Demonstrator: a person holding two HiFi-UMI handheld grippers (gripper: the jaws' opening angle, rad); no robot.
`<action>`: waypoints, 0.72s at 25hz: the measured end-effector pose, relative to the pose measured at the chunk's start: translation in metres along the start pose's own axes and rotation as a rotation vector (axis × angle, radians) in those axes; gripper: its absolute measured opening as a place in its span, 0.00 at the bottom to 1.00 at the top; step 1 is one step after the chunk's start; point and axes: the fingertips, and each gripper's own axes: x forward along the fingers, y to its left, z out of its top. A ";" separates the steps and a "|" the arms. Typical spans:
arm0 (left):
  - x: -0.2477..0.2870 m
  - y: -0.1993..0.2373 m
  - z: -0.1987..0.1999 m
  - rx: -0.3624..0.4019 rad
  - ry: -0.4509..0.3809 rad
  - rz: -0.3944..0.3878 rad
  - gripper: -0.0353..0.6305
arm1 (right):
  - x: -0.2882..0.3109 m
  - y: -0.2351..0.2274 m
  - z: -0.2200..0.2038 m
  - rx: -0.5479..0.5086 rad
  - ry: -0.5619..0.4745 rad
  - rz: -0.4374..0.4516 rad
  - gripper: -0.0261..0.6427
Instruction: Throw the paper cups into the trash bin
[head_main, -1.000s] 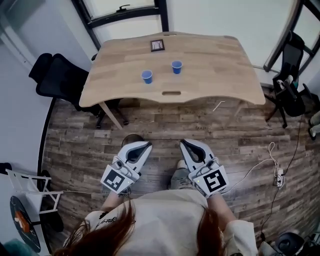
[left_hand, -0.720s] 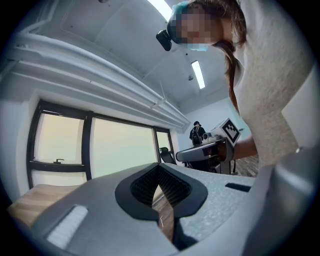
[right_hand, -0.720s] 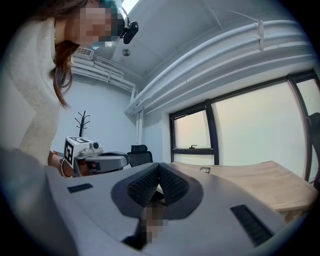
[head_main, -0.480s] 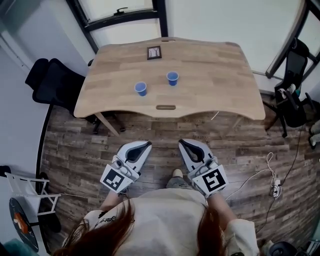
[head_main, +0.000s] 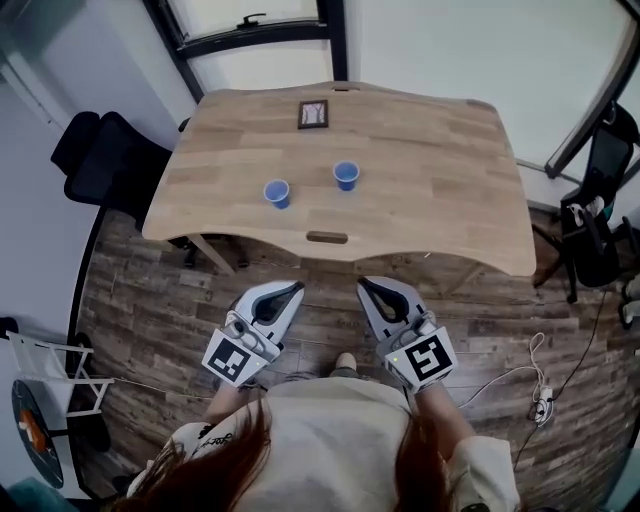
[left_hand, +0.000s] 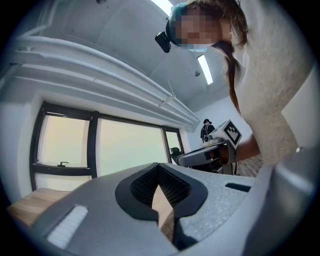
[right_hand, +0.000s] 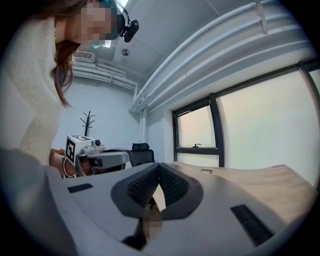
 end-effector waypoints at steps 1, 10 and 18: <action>0.001 0.001 -0.001 -0.008 0.004 0.007 0.06 | 0.003 -0.002 -0.001 0.002 0.000 0.007 0.06; -0.004 0.022 -0.008 -0.056 0.017 0.043 0.06 | 0.016 -0.003 -0.005 0.013 0.002 0.022 0.06; 0.004 0.025 -0.007 -0.035 0.022 0.075 0.06 | 0.014 -0.019 -0.006 0.022 -0.008 0.030 0.06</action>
